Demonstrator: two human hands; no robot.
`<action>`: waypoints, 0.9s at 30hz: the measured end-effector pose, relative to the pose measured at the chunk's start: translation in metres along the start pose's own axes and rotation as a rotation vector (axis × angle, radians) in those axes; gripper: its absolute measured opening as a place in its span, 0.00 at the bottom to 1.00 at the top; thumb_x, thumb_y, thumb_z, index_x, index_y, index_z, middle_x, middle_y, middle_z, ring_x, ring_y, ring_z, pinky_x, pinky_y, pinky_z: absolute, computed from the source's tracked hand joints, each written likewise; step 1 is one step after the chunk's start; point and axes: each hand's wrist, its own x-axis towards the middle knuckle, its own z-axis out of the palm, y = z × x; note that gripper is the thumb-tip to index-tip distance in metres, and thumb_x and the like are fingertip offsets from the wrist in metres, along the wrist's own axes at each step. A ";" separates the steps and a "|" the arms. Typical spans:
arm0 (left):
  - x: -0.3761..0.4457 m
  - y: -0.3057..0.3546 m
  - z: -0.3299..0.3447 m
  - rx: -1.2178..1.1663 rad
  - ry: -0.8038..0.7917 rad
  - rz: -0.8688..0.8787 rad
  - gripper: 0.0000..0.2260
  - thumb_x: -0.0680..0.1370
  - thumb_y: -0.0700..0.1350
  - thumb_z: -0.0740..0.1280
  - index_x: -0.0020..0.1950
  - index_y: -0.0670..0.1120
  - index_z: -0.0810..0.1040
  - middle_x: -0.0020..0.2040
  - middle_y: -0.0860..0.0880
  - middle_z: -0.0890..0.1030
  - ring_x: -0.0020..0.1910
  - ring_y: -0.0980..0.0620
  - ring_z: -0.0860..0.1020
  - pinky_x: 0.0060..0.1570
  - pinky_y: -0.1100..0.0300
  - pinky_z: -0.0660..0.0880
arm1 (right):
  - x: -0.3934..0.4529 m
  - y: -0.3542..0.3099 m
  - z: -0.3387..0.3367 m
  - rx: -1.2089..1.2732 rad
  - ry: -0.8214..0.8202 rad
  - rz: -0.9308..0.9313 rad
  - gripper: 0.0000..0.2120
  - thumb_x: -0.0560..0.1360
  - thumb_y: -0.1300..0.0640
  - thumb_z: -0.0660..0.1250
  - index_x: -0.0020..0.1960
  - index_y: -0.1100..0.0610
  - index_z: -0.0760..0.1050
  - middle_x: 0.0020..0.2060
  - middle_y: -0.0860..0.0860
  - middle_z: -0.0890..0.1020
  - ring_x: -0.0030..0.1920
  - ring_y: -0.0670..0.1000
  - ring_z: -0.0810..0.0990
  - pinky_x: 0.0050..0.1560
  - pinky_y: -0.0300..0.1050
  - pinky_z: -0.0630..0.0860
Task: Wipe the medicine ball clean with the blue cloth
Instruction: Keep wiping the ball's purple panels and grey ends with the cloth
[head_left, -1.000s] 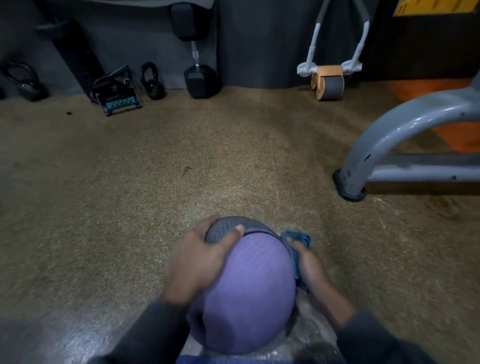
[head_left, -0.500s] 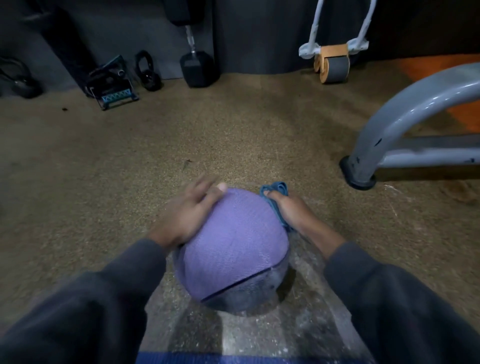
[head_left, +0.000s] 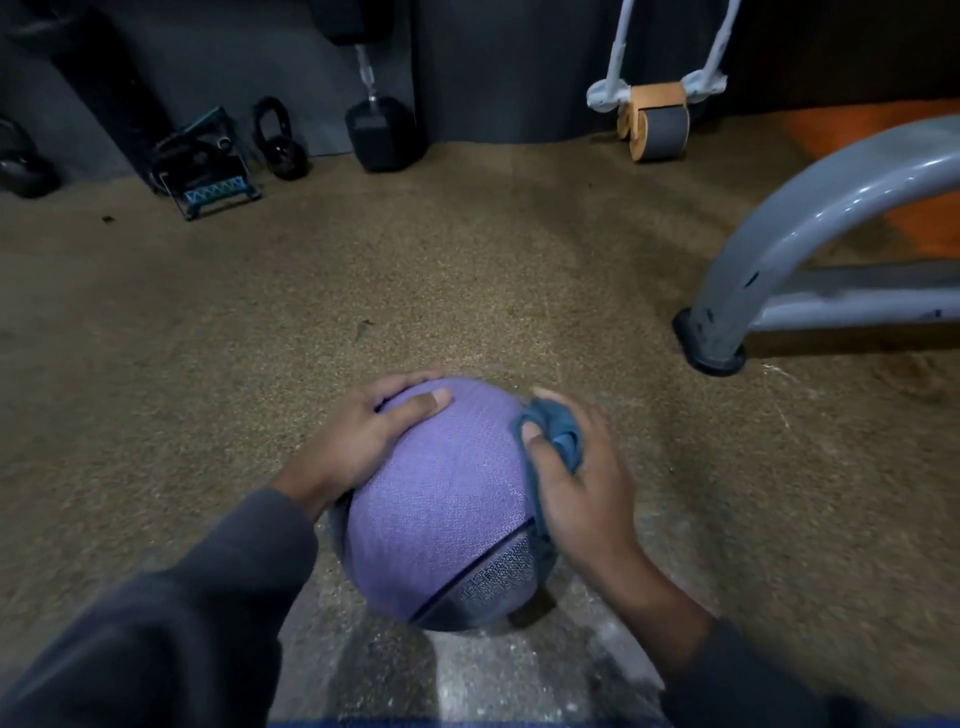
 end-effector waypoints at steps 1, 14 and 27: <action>-0.006 -0.002 -0.001 0.006 0.004 0.022 0.23 0.68 0.62 0.70 0.60 0.55 0.82 0.61 0.62 0.80 0.62 0.64 0.76 0.62 0.64 0.68 | 0.006 -0.001 0.001 -0.022 -0.064 -0.024 0.18 0.71 0.42 0.63 0.60 0.42 0.76 0.58 0.40 0.78 0.58 0.43 0.76 0.59 0.44 0.70; -0.076 -0.027 0.004 -0.077 0.287 0.061 0.22 0.69 0.63 0.67 0.62 0.59 0.79 0.64 0.62 0.79 0.65 0.65 0.74 0.62 0.65 0.67 | 0.005 -0.014 0.008 -0.141 -0.208 0.074 0.18 0.76 0.41 0.61 0.65 0.42 0.73 0.59 0.40 0.77 0.58 0.46 0.74 0.60 0.49 0.69; -0.056 0.030 0.022 0.754 0.149 0.021 0.28 0.74 0.70 0.49 0.71 0.65 0.69 0.74 0.65 0.67 0.73 0.57 0.65 0.69 0.56 0.61 | 0.051 0.008 0.018 0.047 -0.496 0.562 0.11 0.78 0.45 0.64 0.46 0.53 0.78 0.45 0.54 0.83 0.46 0.56 0.81 0.50 0.50 0.74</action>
